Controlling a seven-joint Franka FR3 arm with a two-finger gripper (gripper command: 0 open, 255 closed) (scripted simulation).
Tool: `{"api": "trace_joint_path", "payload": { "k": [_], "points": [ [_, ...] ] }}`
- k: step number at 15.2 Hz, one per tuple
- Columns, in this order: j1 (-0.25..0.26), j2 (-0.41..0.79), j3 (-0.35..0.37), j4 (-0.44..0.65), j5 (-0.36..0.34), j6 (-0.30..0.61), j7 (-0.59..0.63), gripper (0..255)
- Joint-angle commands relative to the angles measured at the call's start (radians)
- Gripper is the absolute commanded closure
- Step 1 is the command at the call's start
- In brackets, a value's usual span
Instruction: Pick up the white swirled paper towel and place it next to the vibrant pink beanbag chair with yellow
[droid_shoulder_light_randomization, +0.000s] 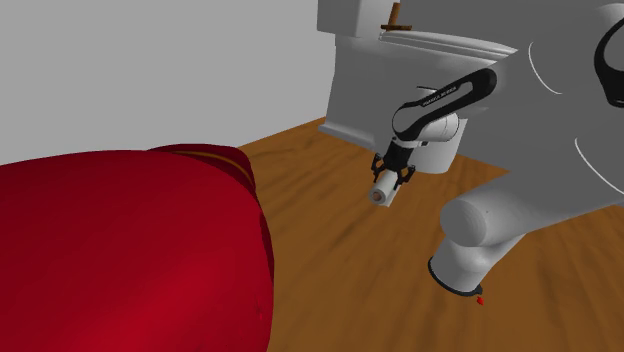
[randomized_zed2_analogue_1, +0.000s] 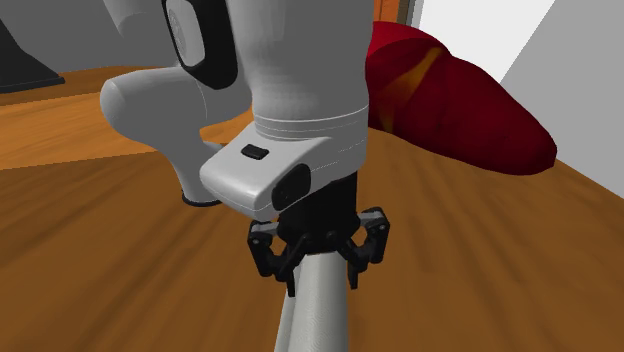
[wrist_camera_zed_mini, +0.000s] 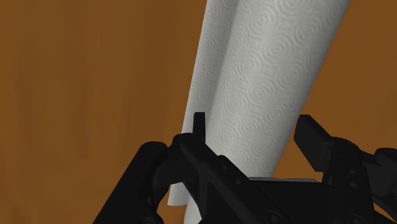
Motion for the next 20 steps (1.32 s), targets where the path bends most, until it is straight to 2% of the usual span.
{"api": "trace_joint_path", "payload": {
  "k": [1,20],
  "points": [
    [-0.002,-0.019,0.003,0.009,-0.001,-0.028,0.002,255],
    [-0.005,-0.171,0.034,0.177,0.004,-0.347,0.02,255]
  ]
}}
